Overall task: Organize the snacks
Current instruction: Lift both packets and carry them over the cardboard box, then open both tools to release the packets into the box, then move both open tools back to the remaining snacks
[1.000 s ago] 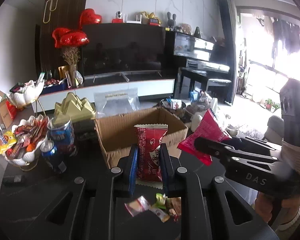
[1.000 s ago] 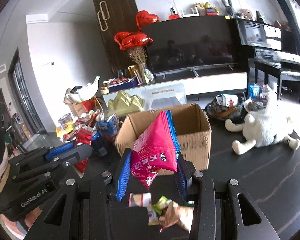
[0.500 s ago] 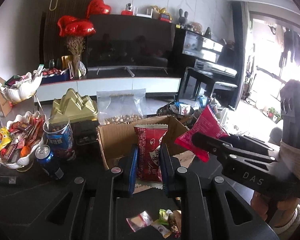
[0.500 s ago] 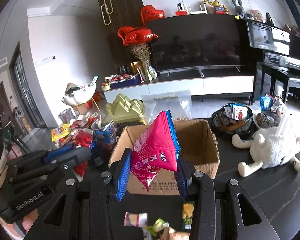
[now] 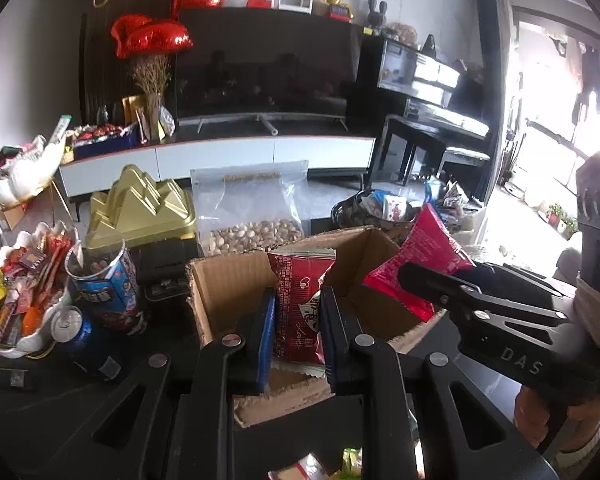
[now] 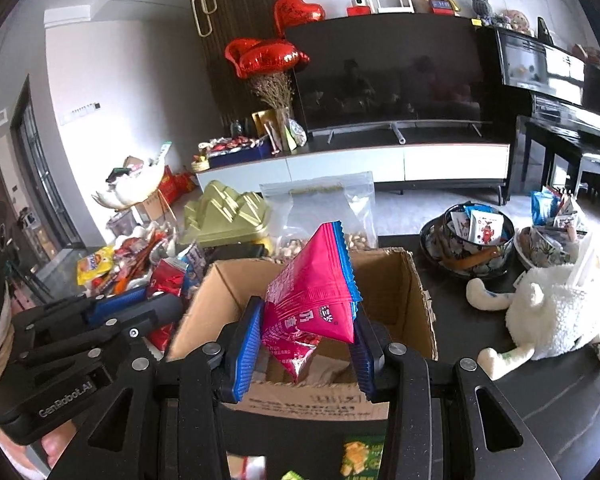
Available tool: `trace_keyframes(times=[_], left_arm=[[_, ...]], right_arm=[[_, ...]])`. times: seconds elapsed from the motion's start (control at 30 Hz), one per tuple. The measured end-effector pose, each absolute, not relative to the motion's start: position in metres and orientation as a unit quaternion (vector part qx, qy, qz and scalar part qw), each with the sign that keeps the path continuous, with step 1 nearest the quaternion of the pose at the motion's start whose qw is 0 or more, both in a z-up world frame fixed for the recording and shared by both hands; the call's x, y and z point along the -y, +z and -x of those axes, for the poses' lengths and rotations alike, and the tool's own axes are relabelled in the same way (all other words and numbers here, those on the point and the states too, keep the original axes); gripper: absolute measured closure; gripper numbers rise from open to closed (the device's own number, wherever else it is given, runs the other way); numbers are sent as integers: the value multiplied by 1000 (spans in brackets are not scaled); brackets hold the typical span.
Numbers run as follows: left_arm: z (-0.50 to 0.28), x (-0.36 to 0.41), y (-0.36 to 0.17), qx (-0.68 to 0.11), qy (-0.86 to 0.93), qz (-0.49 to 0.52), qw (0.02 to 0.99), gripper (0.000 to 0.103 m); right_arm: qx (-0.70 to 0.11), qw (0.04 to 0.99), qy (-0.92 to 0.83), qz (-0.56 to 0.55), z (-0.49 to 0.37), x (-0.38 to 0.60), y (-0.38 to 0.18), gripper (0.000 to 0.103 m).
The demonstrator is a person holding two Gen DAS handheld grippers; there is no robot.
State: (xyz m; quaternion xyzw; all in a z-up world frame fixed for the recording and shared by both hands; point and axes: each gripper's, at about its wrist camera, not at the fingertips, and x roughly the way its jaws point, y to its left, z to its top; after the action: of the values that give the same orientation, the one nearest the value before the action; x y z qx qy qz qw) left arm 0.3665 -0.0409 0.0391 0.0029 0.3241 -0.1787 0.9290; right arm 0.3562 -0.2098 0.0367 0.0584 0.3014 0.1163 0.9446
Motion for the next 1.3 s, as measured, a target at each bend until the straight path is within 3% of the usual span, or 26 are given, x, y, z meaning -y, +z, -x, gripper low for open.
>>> trace_keyframes(times=[0.07, 0.1, 0.13, 0.2, 0.4, 0.93, 1.3], left_arm=[[-374, 42, 36, -329, -177, 1, 928, 77], [-377, 41, 34, -330, -171, 2, 928, 68], [-379, 40, 33, -330, -163, 4, 930, 59], [-379, 37, 33, -328, -149, 1, 933, 49], [-359, 34, 32, -323, -121, -18, 939, 34], [-264, 36, 53, -285, -138, -27, 948, 21], [-214, 41, 48, -270, -138, -39, 952, 18]], right_arm=[[-303, 945, 112, -55, -362, 210, 34, 61], [-302, 946, 104, -52, -365, 211, 33, 58], [-299, 948, 96, -52, -368, 212, 31, 53], [-293, 951, 84, -54, -369, 214, 29, 32], [-299, 951, 63, -48, -357, 219, 21, 31], [-275, 957, 75, -44, -269, 218, 33, 21], [-256, 964, 62, -33, -214, 223, 31, 16]])
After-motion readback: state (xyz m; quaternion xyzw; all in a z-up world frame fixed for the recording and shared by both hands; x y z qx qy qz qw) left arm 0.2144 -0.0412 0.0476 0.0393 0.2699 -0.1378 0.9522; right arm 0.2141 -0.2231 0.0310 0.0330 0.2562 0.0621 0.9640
